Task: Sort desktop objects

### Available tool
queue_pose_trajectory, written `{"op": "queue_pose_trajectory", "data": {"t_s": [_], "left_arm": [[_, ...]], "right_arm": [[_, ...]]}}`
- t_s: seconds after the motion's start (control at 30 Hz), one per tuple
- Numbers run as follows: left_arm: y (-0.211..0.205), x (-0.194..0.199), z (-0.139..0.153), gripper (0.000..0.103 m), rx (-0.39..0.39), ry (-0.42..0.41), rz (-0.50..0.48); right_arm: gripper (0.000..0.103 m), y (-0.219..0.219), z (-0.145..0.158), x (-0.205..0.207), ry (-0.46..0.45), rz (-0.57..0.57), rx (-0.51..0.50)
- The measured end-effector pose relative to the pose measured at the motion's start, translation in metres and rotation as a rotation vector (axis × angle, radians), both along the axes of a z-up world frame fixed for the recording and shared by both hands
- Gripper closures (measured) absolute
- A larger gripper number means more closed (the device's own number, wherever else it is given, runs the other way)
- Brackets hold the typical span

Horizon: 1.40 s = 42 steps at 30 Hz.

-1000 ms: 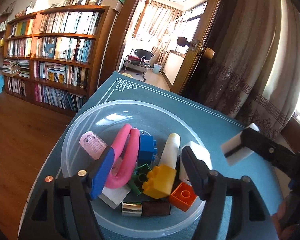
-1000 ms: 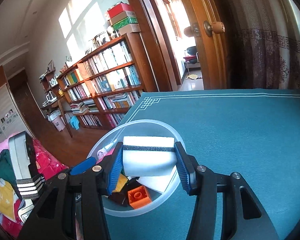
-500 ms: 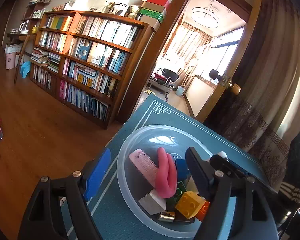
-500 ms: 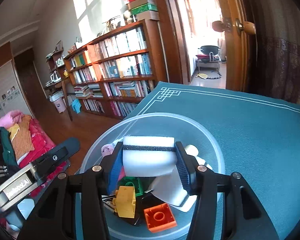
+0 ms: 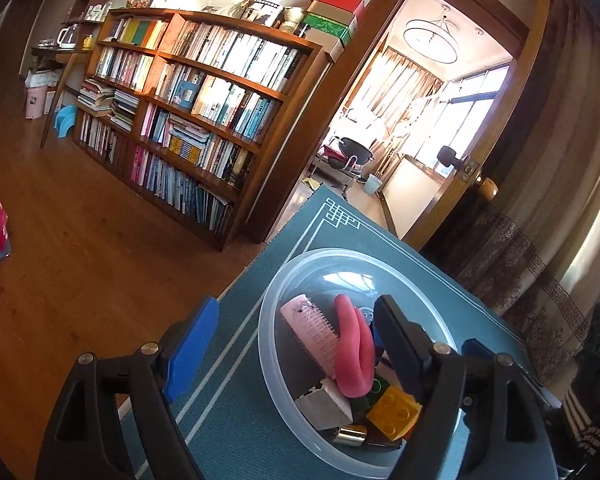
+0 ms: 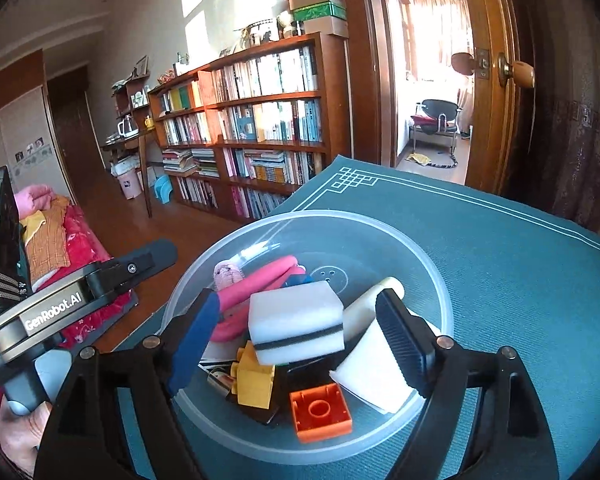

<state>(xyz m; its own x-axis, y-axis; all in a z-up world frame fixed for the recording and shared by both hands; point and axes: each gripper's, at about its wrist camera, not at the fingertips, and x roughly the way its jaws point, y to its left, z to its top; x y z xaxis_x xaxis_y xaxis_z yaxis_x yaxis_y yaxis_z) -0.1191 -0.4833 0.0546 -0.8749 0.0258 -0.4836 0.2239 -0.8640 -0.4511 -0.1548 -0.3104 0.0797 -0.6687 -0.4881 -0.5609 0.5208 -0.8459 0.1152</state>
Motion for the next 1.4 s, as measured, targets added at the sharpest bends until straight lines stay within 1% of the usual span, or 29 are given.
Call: {"op": "queue_pose_trajectory", "data": {"t_s": [0.17, 0.23, 0.33, 0.37, 0.4, 0.47, 0.57, 0.63, 0.7, 0.77, 0.8, 0.83, 0.87, 0.93, 1.0, 1.07, 1.17, 1.23, 1.27, 1.3, 1.33, 1.4], "left_arm": [[0.008, 0.001, 0.002, 0.018, -0.064, -0.004, 0.011], [0.013, 0.003, 0.004, 0.016, -0.105, -0.006, 0.023], [0.022, 0.006, 0.007, 0.011, -0.168, -0.003, 0.049], [0.025, 0.007, 0.008, 0.007, -0.191, -0.004, 0.062], [0.029, 0.008, 0.010, 0.003, -0.214, -0.003, 0.072], [0.038, 0.011, 0.013, 0.000, -0.262, 0.002, 0.086], [0.050, 0.017, 0.019, 0.000, -0.329, -0.001, 0.117], [0.055, 0.021, 0.024, 0.000, -0.355, -0.001, 0.143], [0.059, 0.027, 0.028, 0.000, -0.378, -0.002, 0.170], [0.062, 0.034, 0.032, 0.000, -0.401, -0.005, 0.201], [0.063, 0.037, 0.033, 0.000, -0.411, -0.009, 0.215], [0.063, 0.041, 0.034, 0.000, -0.418, -0.014, 0.227], [0.064, 0.044, 0.035, 0.000, -0.419, -0.018, 0.234], [0.063, 0.051, 0.037, 0.000, -0.425, -0.028, 0.255], [0.064, 0.057, 0.041, 0.000, -0.463, -0.051, 0.311], [0.068, 0.064, 0.044, 0.000, -0.524, -0.059, 0.359], [0.079, 0.076, 0.049, 0.000, -0.644, -0.046, 0.424], [0.088, 0.083, 0.051, 0.000, -0.718, -0.048, 0.479], [0.092, 0.085, 0.050, 0.000, -0.746, -0.066, 0.507], [0.094, 0.088, 0.050, 0.000, -0.758, -0.078, 0.515], [0.096, 0.091, 0.049, 0.000, -0.746, -0.074, 0.487], [0.092, 0.095, 0.049, 0.000, -0.661, -0.073, 0.395]], "right_arm": [[0.020, 0.033, 0.000, 0.013, -0.013, -0.051, -0.037], [0.020, 0.050, -0.001, 0.019, -0.028, -0.090, -0.051], [0.020, 0.068, -0.005, 0.028, -0.067, -0.127, -0.064], [0.020, 0.073, -0.006, 0.031, -0.078, -0.130, -0.067], [0.020, 0.076, -0.006, 0.033, -0.086, -0.136, -0.064], [0.020, 0.080, -0.007, 0.040, -0.089, -0.156, -0.050], [0.020, 0.086, -0.003, 0.054, -0.044, -0.184, -0.019], [0.020, 0.088, 0.005, 0.066, 0.019, -0.229, 0.011], [0.019, 0.092, 0.015, 0.077, 0.087, -0.246, 0.020], [0.011, 0.096, 0.026, 0.089, 0.152, -0.271, 0.006], [0.000, 0.099, 0.032, 0.091, 0.176, -0.285, -0.009], [0.000, 0.103, 0.035, 0.094, 0.197, -0.296, -0.024], [0.000, 0.103, 0.038, 0.095, 0.209, -0.298, -0.026], [0.000, 0.098, 0.039, 0.091, 0.177, -0.289, 0.024], [0.000, 0.097, 0.037, 0.089, 0.145, -0.274, 0.041], [0.000, 0.100, 0.037, 0.093, 0.149, -0.275, 0.030], [0.000, 0.105, 0.043, 0.104, 0.203, -0.312, 0.008], [0.000, 0.111, 0.048, 0.110, 0.220, -0.311, -0.036], [0.000, 0.115, 0.050, 0.111, 0.219, -0.301, -0.076], [0.000, 0.119, 0.051, 0.111, 0.209, -0.277, -0.122], [0.000, 0.123, 0.051, 0.110, 0.183, -0.246, -0.162], [0.000, 0.125, 0.050, 0.105, 0.121, -0.216, -0.182]]}}
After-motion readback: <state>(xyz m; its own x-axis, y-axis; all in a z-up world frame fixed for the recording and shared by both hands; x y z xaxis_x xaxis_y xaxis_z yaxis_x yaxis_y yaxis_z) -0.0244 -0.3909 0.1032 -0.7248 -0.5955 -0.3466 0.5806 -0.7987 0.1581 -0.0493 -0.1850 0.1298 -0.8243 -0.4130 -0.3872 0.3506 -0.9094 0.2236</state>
